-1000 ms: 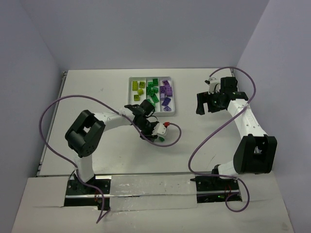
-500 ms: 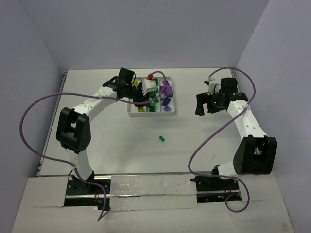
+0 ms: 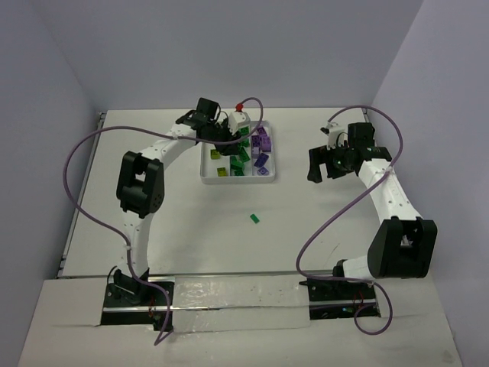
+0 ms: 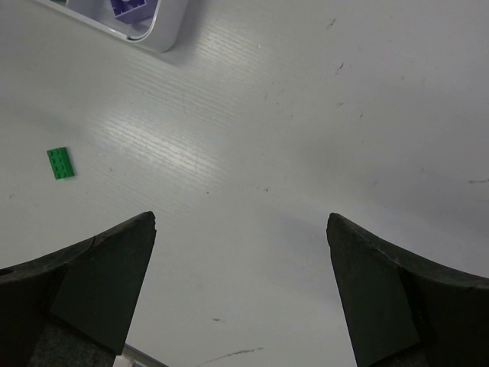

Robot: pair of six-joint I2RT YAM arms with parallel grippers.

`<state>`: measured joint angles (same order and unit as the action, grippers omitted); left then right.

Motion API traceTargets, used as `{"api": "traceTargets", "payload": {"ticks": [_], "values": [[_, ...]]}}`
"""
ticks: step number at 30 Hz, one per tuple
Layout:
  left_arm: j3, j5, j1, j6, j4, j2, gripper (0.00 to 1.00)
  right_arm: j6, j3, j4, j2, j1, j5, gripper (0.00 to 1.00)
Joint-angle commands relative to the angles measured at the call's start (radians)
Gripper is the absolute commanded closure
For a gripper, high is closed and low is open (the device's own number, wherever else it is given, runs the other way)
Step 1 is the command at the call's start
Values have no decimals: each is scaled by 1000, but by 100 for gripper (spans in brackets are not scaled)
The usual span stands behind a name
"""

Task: Sort the legos into containers by color

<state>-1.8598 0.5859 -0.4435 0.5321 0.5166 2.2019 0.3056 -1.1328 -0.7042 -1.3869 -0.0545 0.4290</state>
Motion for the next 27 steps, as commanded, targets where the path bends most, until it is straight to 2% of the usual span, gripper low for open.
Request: {"api": "traceTargets", "payload": {"ticks": [1, 4, 9, 16, 17, 19, 20, 22, 23, 25, 27], "values": [[-87, -7, -4, -20, -23, 42, 58, 30, 2, -14, 26, 11, 11, 0], [-99, -22, -6, -22, -25, 61, 45, 84, -2, -45, 29, 17, 41, 0], [-125, -34, -4, -30, -12, 71, 32, 166, -20, -85, 48, 39, 95, 0], [-211, 31, 14, -112, 57, 42, 28, 316, -36, -116, 48, 110, 134, 0], [-229, 100, 26, -174, 65, 11, 28, 364, -36, -115, 48, 139, 152, 0], [-208, 223, 82, -259, 60, -71, 27, 456, -36, -104, 42, 198, 180, 0], [-195, 234, 102, -296, 54, -90, 27, 473, -36, -102, 38, 206, 190, 0], [-86, 363, 156, -402, 17, -222, 26, 603, -39, -99, 6, 298, 246, 0], [-49, 368, 175, -406, 14, -265, 26, 652, -43, -110, 5, 301, 249, 0], [62, 422, 223, -406, 50, -380, 25, 793, -84, -171, -77, 389, 305, 0], [116, 426, 247, -395, 77, -433, 25, 846, -140, -212, -137, 457, 299, 0]]}}
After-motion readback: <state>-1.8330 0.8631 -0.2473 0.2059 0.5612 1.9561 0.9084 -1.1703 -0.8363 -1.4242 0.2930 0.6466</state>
